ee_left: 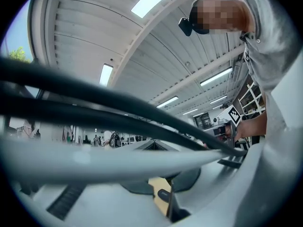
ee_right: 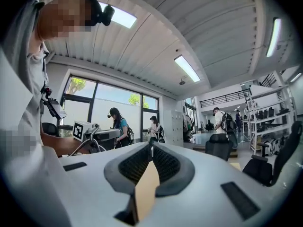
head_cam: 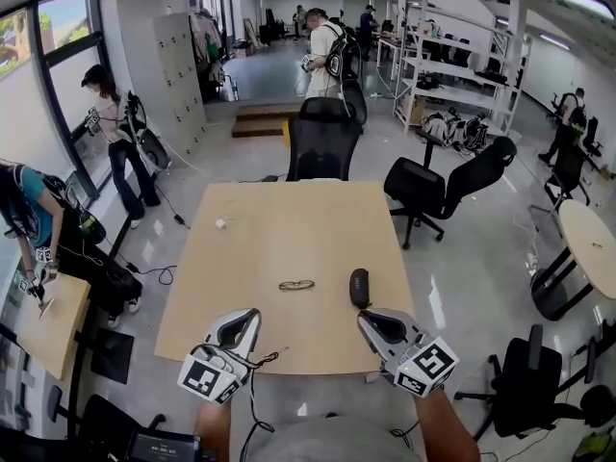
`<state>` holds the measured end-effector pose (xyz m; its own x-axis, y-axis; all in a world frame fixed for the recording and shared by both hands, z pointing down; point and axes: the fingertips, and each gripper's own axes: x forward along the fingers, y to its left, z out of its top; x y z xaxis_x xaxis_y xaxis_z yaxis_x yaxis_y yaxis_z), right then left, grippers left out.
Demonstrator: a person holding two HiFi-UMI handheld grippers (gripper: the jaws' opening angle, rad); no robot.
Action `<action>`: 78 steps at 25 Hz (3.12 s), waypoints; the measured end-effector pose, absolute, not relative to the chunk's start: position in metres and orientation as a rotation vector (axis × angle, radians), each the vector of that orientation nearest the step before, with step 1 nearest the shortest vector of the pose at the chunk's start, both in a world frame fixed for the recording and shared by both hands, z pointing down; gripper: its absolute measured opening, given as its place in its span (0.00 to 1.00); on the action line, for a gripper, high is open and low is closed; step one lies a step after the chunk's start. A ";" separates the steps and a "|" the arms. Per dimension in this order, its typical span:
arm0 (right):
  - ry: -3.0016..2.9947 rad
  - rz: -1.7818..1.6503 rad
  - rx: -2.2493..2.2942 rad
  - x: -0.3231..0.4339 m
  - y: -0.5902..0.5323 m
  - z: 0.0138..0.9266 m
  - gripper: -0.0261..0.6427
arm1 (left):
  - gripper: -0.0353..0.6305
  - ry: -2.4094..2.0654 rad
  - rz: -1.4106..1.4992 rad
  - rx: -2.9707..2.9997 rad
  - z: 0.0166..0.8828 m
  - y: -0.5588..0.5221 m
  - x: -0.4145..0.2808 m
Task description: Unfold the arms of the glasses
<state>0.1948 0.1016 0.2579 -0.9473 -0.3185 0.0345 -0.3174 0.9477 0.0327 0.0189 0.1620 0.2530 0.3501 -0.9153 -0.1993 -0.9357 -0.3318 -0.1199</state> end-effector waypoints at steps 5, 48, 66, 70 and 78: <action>-3.084 -0.006 0.461 0.195 0.068 0.266 0.05 | 0.06 1.713 0.084 -2.422 0.271 0.132 0.031; -2.624 0.285 0.475 -0.014 -0.160 0.489 0.16 | 0.06 1.717 -0.111 -3.010 0.534 -0.133 -0.136; -2.173 0.212 0.226 -0.002 -0.182 0.689 0.21 | 0.07 1.575 -0.514 -3.295 0.680 -0.136 -0.110; -2.117 0.160 0.214 0.002 -0.185 0.708 0.21 | 0.07 1.512 -0.593 -3.298 0.689 -0.137 -0.104; -2.091 0.094 0.237 0.004 -0.188 0.712 0.12 | 0.07 1.421 -0.638 -3.318 0.689 -0.139 -0.092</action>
<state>0.0038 -0.1879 0.7124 -0.4916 -0.1305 0.8610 -0.2071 0.9779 0.0299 -0.0917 -0.1391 0.6892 0.6629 -0.5678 0.4880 -0.7420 -0.5855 0.3266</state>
